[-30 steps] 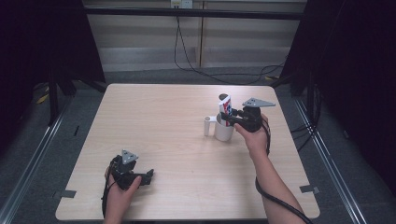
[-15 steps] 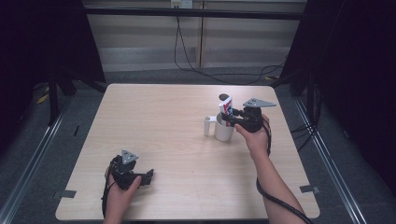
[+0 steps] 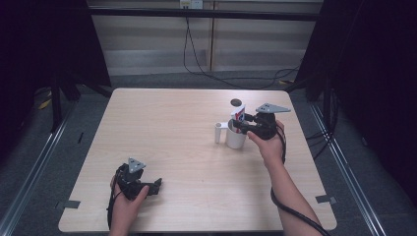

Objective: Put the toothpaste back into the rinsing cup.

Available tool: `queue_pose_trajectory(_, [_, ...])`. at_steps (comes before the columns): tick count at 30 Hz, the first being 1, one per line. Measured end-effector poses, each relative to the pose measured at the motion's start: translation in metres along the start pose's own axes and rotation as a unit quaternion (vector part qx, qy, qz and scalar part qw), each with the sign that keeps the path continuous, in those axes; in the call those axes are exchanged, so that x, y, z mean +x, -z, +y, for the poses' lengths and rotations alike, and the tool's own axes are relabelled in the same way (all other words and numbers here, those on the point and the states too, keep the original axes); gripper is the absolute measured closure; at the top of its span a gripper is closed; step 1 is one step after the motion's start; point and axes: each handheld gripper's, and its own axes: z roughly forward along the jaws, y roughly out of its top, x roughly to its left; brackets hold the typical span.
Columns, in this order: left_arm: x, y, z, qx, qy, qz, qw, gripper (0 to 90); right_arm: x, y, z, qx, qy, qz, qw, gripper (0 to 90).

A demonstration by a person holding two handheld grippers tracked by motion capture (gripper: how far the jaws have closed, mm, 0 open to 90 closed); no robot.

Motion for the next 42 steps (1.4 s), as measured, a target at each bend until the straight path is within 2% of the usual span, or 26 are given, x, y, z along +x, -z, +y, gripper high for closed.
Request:
queue_pose_trajectory(1, [0.000, 0.000, 0.000, 0.000, 0.000, 0.000, 1.0000, 0.0, 0.000, 0.000, 0.000, -0.004, -0.002, -0.002, 1.0000, 41.0])
queue_pose_trajectory(3, [0.000, 0.000, 0.000, 0.000, 0.000, 0.000, 1.0000, 0.0, -0.001, 0.005, 0.003, -0.033, -0.012, 0.006, 0.9994, 43.7])
queue_pose_trajectory(4, [0.000, 0.000, 0.000, 0.000, 0.000, 0.000, 1.0000, 0.0, -0.001, 0.005, 0.003, -0.033, -0.012, 0.006, 0.9994, 43.7])
queue_pose_trajectory(5, [0.000, 0.000, 0.000, 0.000, 0.001, 0.000, 1.0000, 0.0, 0.000, 0.008, 0.008, -0.033, -0.009, 0.003, 0.9994, 39.8])
queue_pose_trajectory(7, [0.000, 0.000, 0.000, 0.000, 0.000, 0.000, 1.0000, 0.0, 0.001, 0.008, 0.011, -0.019, -0.004, -0.001, 0.9998, 34.9])
queue_pose_trajectory(12, [0.000, 0.000, 0.000, 0.000, 0.000, 0.000, 1.0000, 0.0, 0.000, 0.010, 0.009, -0.007, 0.007, -0.016, 0.9998, 29.7])
queue_pose_trajectory(22, [0.000, 0.000, 0.000, 0.000, 0.000, 0.000, 1.0000, 0.0, 0.003, 0.013, 0.013, 0.002, 0.018, -0.015, 0.9997, 22.3])
queue_pose_trajectory(31, [0.000, 0.000, 0.000, 0.000, 0.000, 0.001, 1.0000, 0.0, 0.004, 0.014, 0.010, 0.014, 0.008, -0.019, 0.9997, 16.3])
queue_pose_trajectory(42, [0.000, 0.000, 0.000, 0.000, 0.000, 0.001, 1.0000, 0.0, 0.004, 0.023, 0.009, 0.022, 0.011, -0.018, 0.9995, 14.5])
